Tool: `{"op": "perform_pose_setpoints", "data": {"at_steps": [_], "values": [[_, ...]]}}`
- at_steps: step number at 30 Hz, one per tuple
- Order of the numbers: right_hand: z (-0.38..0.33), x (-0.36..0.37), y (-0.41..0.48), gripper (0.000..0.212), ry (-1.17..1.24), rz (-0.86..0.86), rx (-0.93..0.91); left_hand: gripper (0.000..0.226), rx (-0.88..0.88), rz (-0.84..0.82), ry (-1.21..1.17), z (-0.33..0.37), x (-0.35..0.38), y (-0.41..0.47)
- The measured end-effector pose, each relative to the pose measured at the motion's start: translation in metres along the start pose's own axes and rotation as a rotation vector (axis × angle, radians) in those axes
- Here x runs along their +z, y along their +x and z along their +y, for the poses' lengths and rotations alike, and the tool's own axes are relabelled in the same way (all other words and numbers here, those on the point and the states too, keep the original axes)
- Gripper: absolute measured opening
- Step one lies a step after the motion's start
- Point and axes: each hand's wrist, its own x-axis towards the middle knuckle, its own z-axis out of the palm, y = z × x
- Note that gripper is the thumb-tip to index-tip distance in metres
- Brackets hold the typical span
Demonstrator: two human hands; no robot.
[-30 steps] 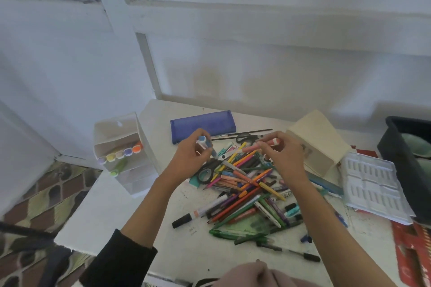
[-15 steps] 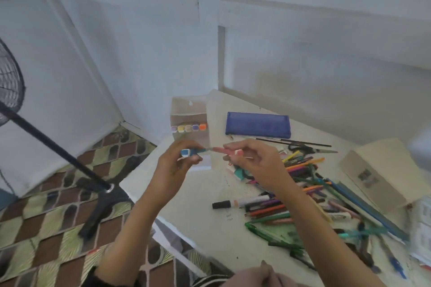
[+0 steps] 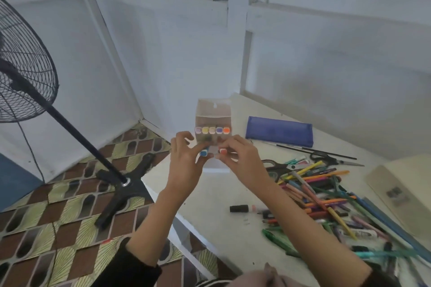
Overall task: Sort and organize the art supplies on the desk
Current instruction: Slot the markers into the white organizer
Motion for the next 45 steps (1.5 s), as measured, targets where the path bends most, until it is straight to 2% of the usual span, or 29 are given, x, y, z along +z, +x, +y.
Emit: {"op": "perform_pose_setpoints", "data": {"at_steps": [3,6,9,12,15,17,21,34,40,43,45], "values": [[0.001,0.007,0.008,0.021,0.001,0.023,0.036,0.036,-0.062,-0.082,-0.093,0.007,0.002,0.004],[0.002,0.017,0.012,0.025,-0.033,-0.033,0.084,0.033,-0.13,-0.189,-0.223,0.007,0.001,0.015],[0.005,0.025,0.013,0.027,-0.124,-0.055,0.141,0.033,-0.035,-0.229,-0.143,-0.002,0.003,0.019],[0.005,0.031,0.016,0.029,-0.24,-0.1,0.176,0.036,0.027,-0.317,-0.192,-0.01,-0.005,0.022],[0.004,0.033,0.018,0.032,-0.325,-0.124,0.239,0.038,0.149,-0.323,-0.183,-0.016,-0.007,0.025],[0.005,0.033,0.018,0.032,-0.325,-0.117,0.244,0.034,0.152,-0.326,-0.17,-0.017,-0.006,0.028],[0.005,0.03,0.019,0.033,-0.339,-0.141,0.251,0.032,0.043,-0.366,-0.181,-0.015,-0.002,0.032],[0.006,0.029,0.017,0.039,-0.341,-0.166,0.27,0.028,-0.101,-0.208,-0.11,0.001,0.005,0.031],[0.005,0.026,0.017,0.038,-0.493,-0.192,0.255,0.027,-0.105,-0.16,-0.075,0.002,0.01,0.025],[0.005,0.019,0.012,0.038,-0.532,-0.238,0.172,0.024,-0.143,-0.049,-0.097,0.006,0.018,0.016],[0.006,0.011,0.005,0.045,-0.528,-0.273,0.103,0.021,-0.189,0.104,-0.144,0.009,0.021,0.01]]}}
